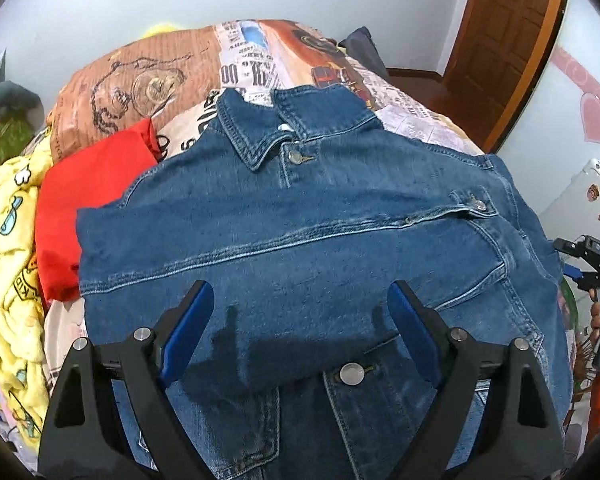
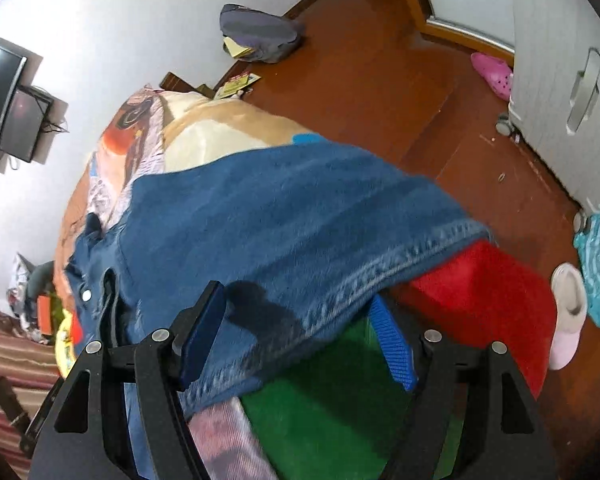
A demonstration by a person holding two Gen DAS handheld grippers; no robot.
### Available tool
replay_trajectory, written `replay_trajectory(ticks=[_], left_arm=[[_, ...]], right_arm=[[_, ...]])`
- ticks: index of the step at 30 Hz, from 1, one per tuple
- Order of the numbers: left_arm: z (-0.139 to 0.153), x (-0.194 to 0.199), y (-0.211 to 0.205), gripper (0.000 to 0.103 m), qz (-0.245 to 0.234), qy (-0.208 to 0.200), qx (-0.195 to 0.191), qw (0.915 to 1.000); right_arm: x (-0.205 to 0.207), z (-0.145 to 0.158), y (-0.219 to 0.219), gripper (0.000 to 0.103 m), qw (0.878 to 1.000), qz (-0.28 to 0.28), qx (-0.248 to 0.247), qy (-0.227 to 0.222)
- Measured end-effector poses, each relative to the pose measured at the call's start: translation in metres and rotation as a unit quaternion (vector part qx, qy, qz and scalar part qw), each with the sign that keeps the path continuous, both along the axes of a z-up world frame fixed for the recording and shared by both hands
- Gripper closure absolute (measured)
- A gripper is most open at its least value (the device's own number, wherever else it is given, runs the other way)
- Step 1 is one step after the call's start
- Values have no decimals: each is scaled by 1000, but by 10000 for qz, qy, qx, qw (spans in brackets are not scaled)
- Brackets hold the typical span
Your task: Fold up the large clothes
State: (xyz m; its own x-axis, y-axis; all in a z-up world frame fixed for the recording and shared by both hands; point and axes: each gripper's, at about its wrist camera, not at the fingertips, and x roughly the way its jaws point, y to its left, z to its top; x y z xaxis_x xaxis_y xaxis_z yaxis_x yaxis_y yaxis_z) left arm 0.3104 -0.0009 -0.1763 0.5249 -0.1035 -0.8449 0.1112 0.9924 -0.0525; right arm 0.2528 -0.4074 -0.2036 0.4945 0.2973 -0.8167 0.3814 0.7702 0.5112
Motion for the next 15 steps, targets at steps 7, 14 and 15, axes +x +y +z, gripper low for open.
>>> replay_trajectory(ticks=[7,14,15], left_arm=[[-3,-2,7,14,103,43,10,9999],[-2,-6,14,14,140,-15,27,9999],[-1,-6,16,14,149,-32,12,9999]], right_arm=[[16,-10,-9,46,9995,-297,-118,55],[7,24,-1,84,9959,-214,-846,-217],[3,37,1,84,9947,-179,-940,-374]])
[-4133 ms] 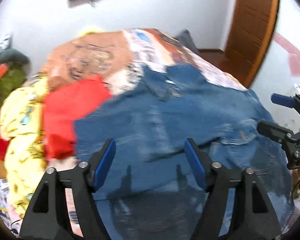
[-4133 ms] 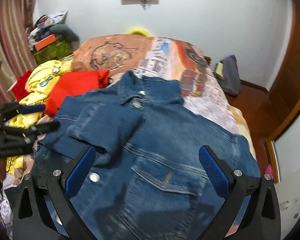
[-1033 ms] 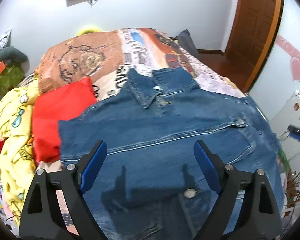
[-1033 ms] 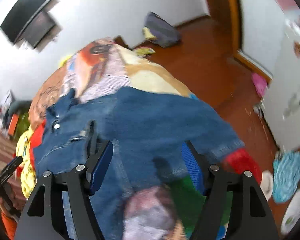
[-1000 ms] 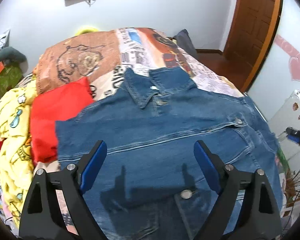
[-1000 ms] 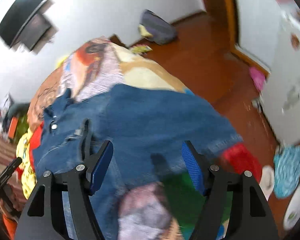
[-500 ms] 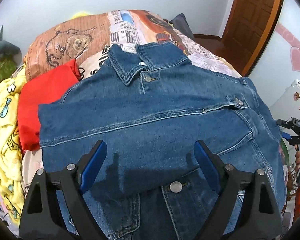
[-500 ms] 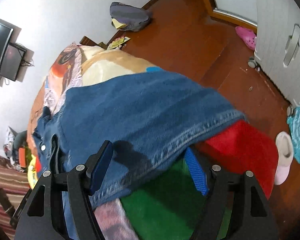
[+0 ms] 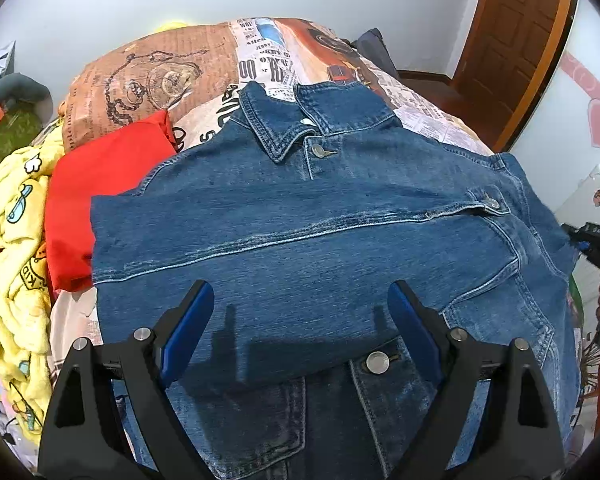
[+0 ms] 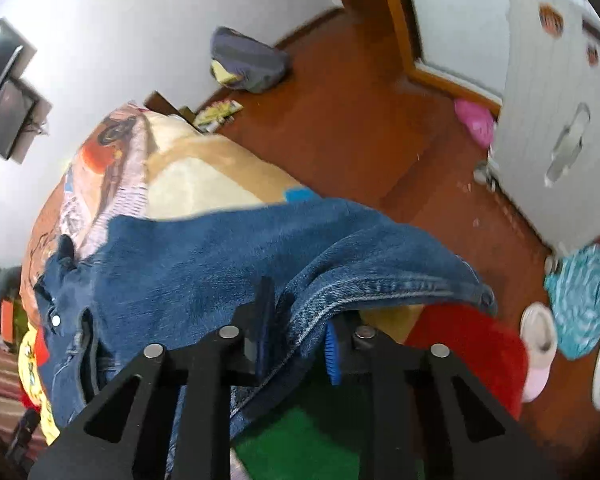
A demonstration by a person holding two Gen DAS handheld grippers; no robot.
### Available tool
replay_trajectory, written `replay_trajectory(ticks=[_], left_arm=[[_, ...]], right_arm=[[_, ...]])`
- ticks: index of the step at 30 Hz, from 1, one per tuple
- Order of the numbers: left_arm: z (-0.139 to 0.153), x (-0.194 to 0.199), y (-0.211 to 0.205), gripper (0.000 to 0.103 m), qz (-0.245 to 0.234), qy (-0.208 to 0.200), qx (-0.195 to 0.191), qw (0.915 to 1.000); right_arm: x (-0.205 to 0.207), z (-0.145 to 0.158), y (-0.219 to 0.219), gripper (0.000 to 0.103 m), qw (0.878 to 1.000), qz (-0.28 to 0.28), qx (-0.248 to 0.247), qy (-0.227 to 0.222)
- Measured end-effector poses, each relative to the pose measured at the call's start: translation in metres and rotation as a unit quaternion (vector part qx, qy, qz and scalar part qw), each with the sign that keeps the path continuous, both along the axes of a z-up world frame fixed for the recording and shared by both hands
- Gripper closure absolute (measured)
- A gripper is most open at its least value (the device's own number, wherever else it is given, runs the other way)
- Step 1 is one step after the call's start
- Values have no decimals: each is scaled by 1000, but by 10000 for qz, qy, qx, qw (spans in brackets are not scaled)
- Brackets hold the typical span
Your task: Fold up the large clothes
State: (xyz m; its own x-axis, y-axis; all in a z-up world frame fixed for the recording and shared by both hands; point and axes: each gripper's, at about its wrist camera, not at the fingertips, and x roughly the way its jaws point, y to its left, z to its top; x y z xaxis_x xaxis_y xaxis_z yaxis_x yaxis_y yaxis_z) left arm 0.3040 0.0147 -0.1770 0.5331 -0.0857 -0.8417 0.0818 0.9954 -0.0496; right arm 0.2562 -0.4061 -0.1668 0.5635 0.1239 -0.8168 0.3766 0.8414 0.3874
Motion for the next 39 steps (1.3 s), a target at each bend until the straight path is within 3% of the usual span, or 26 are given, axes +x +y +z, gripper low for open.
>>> replay_trajectory(ticks=[4,8,13,18,28,34,39], left_arm=[[6,-3,3,14,10,-88,-60,9999],[14,-9,7,14,6,-222,-113,9997],[23,-19,14,14,-1,-380,-101,9992],[29,-31,24,14,29,-470,-84,9989],[23,-47,44,14,160,-379,-75,9991],[21,-45,32,14,12,-292,-40,9996],[36,-38,3,14,-324,-436,31,9985]], right_arm=[[-2,56,21,87,9968,321,-371,-627],[3,109,59,91,9872,892,-396,-1261],[1,142,127,91,9691,1741,-345,-1711],[5,128,191,91,9546,2503,-202,-1601],[17,31,264,91,9372,3469,-272,-254],[8,28,265,87,9322,3610,-255,-63],[-2,37,256,69,9248,3795,-258,-12]])
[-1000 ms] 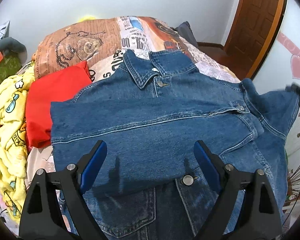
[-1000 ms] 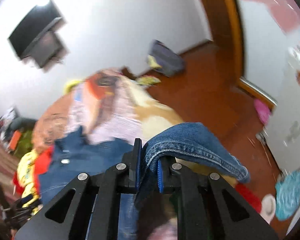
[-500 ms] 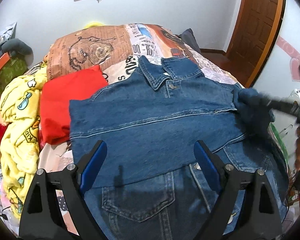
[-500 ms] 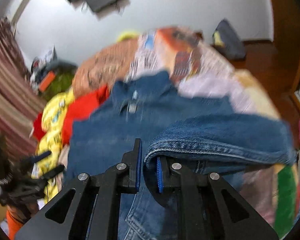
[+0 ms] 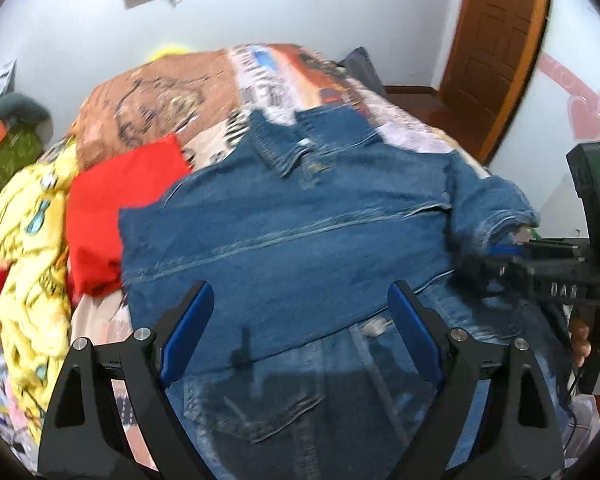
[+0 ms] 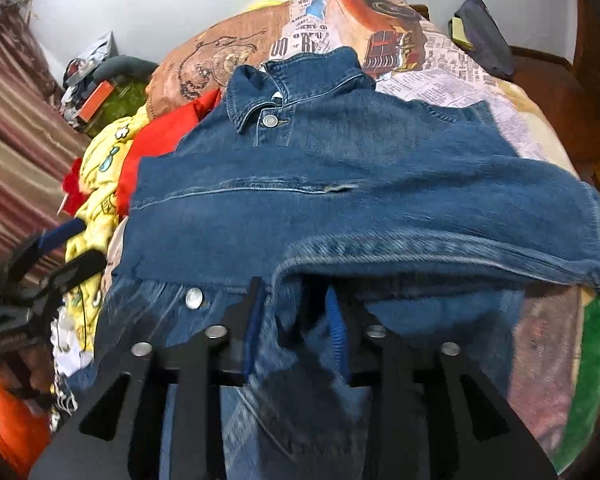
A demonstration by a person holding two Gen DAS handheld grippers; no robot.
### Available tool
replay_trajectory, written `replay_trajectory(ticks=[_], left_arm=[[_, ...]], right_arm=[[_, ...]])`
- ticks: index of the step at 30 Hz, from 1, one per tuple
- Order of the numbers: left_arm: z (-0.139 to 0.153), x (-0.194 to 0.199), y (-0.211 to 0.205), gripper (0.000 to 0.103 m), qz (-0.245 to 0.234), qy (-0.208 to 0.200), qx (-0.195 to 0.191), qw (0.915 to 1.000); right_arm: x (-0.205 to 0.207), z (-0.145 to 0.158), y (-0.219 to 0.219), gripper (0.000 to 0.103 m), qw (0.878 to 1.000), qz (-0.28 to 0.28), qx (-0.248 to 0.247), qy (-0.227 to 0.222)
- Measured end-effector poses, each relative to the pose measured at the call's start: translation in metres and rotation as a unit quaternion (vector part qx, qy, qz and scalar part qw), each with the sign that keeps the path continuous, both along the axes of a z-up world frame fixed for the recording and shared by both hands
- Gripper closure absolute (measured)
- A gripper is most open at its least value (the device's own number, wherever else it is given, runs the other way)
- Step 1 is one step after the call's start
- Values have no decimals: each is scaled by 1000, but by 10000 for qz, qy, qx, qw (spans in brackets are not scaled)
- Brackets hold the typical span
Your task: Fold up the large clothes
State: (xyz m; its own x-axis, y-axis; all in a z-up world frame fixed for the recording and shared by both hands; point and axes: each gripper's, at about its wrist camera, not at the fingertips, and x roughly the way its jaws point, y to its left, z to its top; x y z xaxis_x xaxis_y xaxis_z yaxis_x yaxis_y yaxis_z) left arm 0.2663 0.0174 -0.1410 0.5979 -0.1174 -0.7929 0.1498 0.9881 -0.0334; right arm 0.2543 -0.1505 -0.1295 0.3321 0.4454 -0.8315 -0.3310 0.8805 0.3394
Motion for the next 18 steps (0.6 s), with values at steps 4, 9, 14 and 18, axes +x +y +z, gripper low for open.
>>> replay_trajectory(ticks=[4,9,14,18], left_arm=[[17,9,-36,14,-420,-181,141,9989],[34,23,-102,14,-1151,-346,340,9922],[33,41,-167,14,-1820,-257,434,9820],[15,55,-222,14,-2348,-29,633,9700]], right_arm=[[-16,18,-28,55,9975,-241,-331,-580],[-23,30,-80,55,9911,-913,-425,-873],[-27,30,-140,55,9795,-1754,-399,-903],[-29,23,-172,55,9709,-2220,-410,-800]])
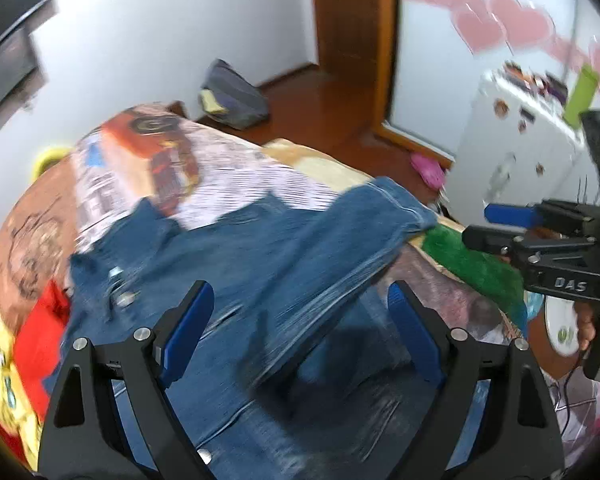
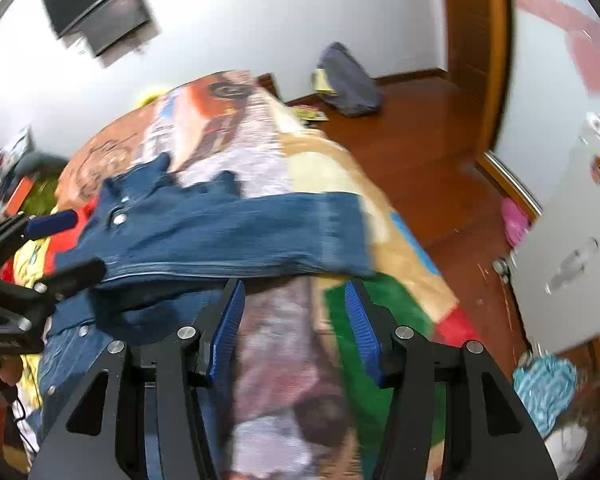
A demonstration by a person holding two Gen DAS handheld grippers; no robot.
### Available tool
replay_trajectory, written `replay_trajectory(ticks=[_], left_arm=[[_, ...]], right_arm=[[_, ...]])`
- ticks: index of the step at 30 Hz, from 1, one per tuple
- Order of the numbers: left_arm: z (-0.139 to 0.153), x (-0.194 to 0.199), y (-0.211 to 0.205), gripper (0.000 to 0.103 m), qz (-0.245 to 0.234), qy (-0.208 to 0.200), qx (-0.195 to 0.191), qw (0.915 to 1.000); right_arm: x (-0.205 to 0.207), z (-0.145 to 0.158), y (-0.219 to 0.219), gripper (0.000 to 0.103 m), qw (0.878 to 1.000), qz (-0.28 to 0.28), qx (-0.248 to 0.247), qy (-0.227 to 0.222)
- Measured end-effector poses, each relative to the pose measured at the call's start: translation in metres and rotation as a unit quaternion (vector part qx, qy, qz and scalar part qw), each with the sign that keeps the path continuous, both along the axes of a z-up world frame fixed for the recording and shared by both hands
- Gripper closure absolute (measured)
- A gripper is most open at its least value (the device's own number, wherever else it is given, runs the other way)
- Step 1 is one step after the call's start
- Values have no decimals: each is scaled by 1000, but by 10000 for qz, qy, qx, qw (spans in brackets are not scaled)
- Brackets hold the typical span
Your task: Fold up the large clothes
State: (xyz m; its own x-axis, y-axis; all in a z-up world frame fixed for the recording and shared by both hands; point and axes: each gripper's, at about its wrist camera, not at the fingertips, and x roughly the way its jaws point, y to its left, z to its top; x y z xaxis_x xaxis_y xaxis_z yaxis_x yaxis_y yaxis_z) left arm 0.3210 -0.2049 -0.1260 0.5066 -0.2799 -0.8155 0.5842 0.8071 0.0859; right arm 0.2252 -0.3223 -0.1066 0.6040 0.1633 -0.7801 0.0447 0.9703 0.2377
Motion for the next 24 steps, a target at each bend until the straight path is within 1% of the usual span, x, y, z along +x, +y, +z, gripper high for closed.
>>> replay_trajectory(ticks=[2,3,5,6,7,9,11,12,13,14,15,16,17,18,19,23,24], left_arm=[[-11,6,-23,14,-256,116,109,9995],[-20,9,-38,14,-401,177,228,9988],[-33,12,-55,15,-566,236,391,9974],[-42,13,-65,20,-680,264,485,9962],[-52,16,-74,27,-763,301,598,9948],[-69,22,-88,36,-790,391,807,9928],[-80,28,-93,39,-758,475,900,9919],[-87,32,-95,47,-723,455,963,9917],[-91,35,-97,58,-680,426,1008,9917],[-92,36,-96,63,-654,415,1013,9918],[-91,39,-93,74,-599,417,955,9928],[-88,43,-88,81,-500,448,834,9943],[-84,45,-86,82,-449,492,712,9952],[-75,49,-76,87,-358,567,442,9968],[-67,51,-70,90,-275,580,277,9976],[-26,57,-37,91,103,363,-294,9989],[-8,58,-20,91,242,258,-524,9980]], right_arm=[[-1,-3,-9,55,9998,-142,93,47],[-2,-6,-14,55,9996,-221,132,67],[-3,-8,-22,55,9993,-322,170,93],[-2,-11,-25,55,9991,-370,198,111],[-3,-12,-27,55,9989,-404,219,122],[-4,-14,-32,55,9985,-468,260,146],[-7,-16,-38,54,9981,-492,319,167],[-7,-17,-38,54,9979,-507,361,181],[-7,-19,-41,54,9977,-511,399,192],[-7,-20,-42,54,9976,-506,427,207],[-7,-22,-43,54,9976,-493,442,222],[-6,-23,-41,54,9976,-467,445,246],[-6,-24,-40,54,9977,-439,436,261],[-5,-25,-39,54,9979,-402,426,275],[-4,-25,-38,54,9980,-399,410,288],[3,-23,-29,54,9984,-229,421,289],[6,-22,-25,54,9986,-175,426,274]])
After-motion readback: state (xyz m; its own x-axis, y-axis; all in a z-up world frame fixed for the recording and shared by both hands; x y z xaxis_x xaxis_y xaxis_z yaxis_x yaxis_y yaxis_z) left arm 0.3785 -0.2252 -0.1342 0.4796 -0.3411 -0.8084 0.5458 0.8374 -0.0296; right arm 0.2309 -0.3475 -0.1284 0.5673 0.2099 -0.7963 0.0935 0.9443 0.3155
